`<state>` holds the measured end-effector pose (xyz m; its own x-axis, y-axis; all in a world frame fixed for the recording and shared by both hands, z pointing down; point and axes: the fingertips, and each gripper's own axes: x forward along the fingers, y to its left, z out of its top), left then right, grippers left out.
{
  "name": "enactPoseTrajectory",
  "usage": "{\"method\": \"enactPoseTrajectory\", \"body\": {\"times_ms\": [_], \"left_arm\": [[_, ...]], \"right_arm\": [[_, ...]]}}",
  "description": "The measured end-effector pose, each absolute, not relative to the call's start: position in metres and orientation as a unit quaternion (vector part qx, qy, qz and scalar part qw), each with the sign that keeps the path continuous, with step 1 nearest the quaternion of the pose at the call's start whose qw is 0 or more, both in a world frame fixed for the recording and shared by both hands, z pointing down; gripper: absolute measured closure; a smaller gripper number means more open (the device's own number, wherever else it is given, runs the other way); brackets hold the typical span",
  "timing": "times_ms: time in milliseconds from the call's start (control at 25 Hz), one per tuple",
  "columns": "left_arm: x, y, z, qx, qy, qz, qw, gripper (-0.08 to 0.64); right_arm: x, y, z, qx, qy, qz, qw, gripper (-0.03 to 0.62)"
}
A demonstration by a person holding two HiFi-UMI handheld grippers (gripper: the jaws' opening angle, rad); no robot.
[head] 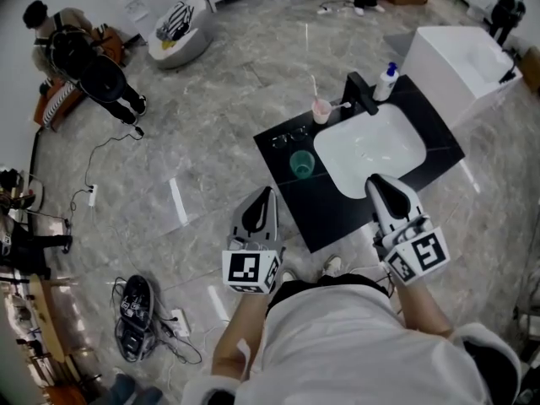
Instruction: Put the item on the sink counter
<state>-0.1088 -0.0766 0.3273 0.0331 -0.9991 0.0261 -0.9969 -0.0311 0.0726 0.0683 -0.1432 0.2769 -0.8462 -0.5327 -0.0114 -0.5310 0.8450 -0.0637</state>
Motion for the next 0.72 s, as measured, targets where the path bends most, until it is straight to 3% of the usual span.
{"method": "enactPoseTrajectory", "body": {"times_ms": [720], "left_arm": [[-0.107, -0.018, 0.331, 0.713, -0.699, -0.008, 0.047, 0.557]], "right_arm": [[0.068, -0.138, 0.289, -0.276, 0.960, -0.036, 0.004, 0.537]]}}
